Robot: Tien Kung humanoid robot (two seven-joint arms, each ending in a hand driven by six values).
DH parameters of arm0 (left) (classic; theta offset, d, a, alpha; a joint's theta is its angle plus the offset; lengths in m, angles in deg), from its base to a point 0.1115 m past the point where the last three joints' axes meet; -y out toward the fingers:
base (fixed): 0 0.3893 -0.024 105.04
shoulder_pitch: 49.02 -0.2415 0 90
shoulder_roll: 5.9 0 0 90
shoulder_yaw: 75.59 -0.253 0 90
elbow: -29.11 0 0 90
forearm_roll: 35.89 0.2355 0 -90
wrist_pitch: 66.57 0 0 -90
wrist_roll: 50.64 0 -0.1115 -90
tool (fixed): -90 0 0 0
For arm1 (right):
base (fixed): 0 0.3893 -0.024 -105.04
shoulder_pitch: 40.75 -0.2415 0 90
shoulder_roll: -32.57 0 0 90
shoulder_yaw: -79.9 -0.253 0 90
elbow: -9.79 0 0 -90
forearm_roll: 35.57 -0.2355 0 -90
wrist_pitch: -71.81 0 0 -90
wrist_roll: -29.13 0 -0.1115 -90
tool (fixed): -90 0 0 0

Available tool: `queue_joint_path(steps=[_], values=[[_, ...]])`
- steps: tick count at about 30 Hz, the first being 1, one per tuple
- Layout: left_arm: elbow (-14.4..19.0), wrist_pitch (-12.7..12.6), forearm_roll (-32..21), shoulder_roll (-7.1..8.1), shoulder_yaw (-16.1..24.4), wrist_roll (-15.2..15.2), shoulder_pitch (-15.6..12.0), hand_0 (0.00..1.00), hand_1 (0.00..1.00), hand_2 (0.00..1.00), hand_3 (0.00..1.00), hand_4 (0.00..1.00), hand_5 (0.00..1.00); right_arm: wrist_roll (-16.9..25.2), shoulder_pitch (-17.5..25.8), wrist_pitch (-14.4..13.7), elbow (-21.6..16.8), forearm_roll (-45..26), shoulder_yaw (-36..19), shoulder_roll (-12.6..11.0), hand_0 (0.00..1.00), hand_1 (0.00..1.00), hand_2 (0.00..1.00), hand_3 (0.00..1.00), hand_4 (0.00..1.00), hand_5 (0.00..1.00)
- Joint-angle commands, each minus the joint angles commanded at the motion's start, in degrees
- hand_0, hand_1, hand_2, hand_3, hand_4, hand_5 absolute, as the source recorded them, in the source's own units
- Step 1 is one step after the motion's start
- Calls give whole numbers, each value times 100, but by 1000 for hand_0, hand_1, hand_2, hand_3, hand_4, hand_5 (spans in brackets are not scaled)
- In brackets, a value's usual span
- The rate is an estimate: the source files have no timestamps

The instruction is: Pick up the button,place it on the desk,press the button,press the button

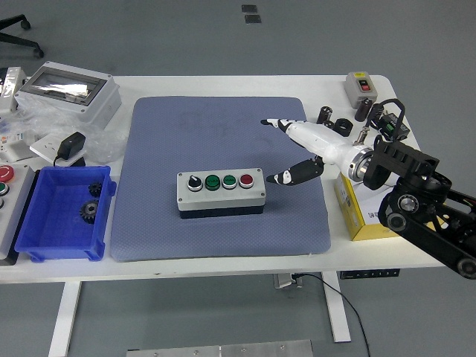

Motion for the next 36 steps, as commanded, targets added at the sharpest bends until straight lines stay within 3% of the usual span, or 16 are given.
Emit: queue_joint_path(steps=[5,6,11,12,13,23,24,36], values=[[19,-34,-14,-3,-7,37,-7,475,438,468,709,2,2,-269,-50,795,-194,-295,-115,-52,998,997,998,998,686,185],[23,-37,-16,-2,-9,45,-8,480,440,466,710,2,2,-272,-67,942,-234,-347,-135,-63,219,302,295,933,435,144],[30,-11,-12,3,-13,77,-1,480,440,466,710,2,2,-244,-158,1491,-310,-567,-161,-56,219,302,295,933,435,144],[30,-1,-7,2,-13,82,1,487,444,468,709,2,2,-238,-178,1535,-292,-603,-134,-33,154,209,233,950,252,39],[29,6,-7,1,-16,87,3,487,444,468,709,2,2,-238,-199,1566,-265,-633,-96,-3,154,209,233,950,252,39],[34,30,-10,0,-25,121,9,488,445,470,711,2,2,-271,-354,1514,23,-540,196,326,115,178,215,945,262,68],[34,31,-10,0,-25,121,9,486,446,470,700,2,2,-270,-358,1504,42,-536,202,340,92,159,198,925,211,33],[31,3,-23,7,-28,84,15,493,454,476,692,2,2,-358,-386,1472,183,-454,476,374,84,146,188,909,191,43]])
